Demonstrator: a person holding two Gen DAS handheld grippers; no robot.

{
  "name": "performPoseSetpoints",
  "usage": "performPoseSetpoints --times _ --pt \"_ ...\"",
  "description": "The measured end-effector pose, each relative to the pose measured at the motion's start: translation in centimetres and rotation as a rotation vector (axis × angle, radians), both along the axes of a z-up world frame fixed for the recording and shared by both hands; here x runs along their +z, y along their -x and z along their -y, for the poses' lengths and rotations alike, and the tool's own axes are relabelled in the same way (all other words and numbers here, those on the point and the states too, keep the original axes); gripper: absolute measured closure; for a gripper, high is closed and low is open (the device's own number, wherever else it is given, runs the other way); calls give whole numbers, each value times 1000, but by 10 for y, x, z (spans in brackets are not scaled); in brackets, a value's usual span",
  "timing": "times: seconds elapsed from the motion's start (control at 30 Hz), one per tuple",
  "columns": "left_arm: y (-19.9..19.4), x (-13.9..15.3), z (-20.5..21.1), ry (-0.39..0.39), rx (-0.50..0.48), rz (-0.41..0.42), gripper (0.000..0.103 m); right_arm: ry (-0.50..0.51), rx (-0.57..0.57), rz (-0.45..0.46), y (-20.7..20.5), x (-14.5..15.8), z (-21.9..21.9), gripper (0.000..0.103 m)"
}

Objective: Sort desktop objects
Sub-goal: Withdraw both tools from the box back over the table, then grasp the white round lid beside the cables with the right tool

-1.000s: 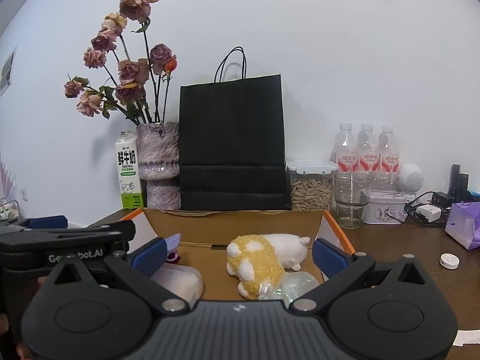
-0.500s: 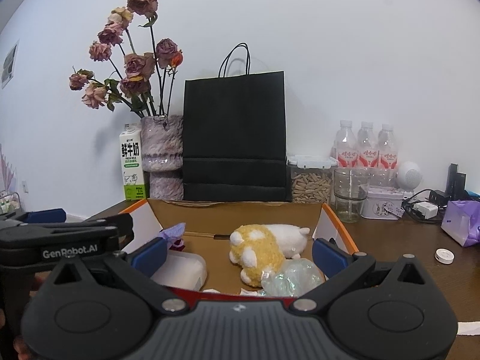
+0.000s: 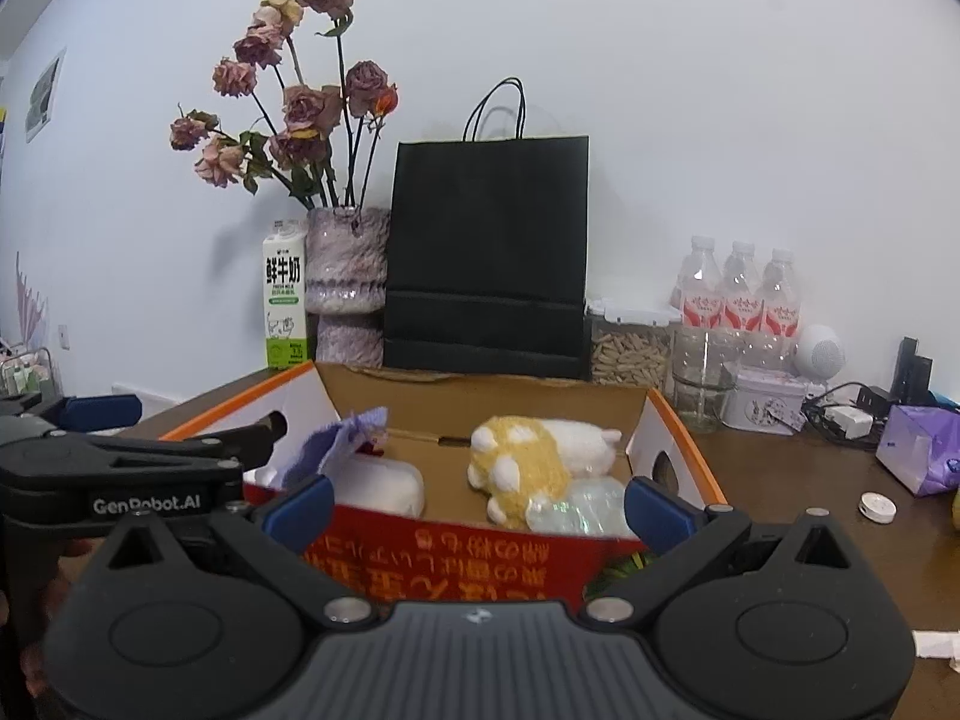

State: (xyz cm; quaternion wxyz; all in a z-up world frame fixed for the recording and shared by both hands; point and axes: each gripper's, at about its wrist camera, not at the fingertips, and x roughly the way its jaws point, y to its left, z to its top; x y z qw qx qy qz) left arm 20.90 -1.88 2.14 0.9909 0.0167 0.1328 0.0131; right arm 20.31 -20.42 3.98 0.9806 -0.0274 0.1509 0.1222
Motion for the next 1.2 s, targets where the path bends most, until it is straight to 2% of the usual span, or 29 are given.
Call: performPoseSetpoints --times 0.6,0.83,0.93,1.0,1.2 --pt "25 -9 -16 -6 -9 -81 0 50 -20 -97 27 -24 13 0" --pt "32 -12 -19 -16 -20 -98 0 61 -40 -132 25 -27 18 0" --pt "32 -12 -19 -20 -18 -106 0 69 -47 -167 19 -29 19 8" --pt "31 -13 -19 -23 -19 -112 0 73 -38 -193 16 -32 19 17" --pt "30 -13 -18 -27 -29 -121 0 50 13 -276 2 -37 18 38"
